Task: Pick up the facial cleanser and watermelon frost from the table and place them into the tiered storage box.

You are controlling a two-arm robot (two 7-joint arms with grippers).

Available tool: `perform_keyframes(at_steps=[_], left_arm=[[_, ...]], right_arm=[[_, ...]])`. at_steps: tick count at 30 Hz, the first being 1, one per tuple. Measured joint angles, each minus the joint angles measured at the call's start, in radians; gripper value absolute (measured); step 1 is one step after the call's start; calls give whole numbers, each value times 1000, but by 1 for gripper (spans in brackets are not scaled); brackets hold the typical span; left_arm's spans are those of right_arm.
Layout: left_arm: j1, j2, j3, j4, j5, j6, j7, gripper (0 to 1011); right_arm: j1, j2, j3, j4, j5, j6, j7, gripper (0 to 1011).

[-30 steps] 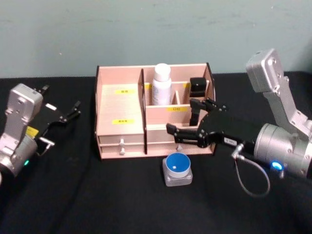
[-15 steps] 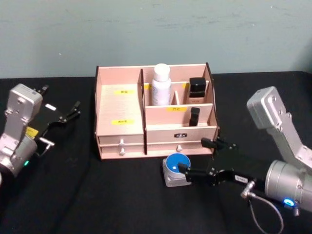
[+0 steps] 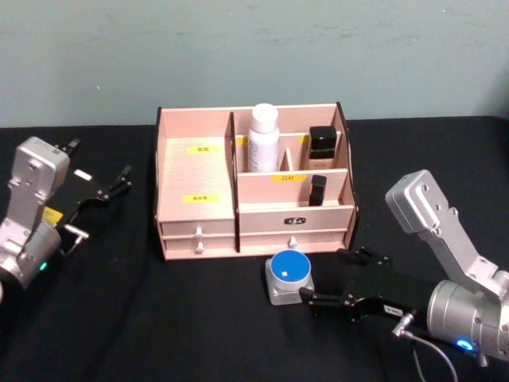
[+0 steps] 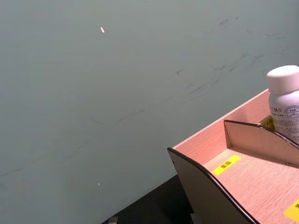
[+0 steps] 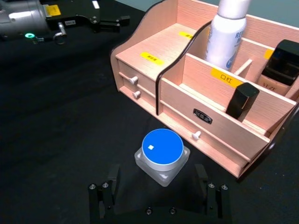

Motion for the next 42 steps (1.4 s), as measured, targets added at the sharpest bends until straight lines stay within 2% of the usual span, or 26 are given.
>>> perform_keyframes(at_steps=[18,30,42], left_arm=[[0,0,0,0,0,0,0,1001],[0,0,0,0,0,0,0,1001],[0,0,0,0,0,0,0,1001]], right_arm=[[72,-85,-61,115,-62,-11,49,1002],[94,-106,-72,143,-89,-14,66,1002],[105,-124,-67,165,-117,-14,70,1002]])
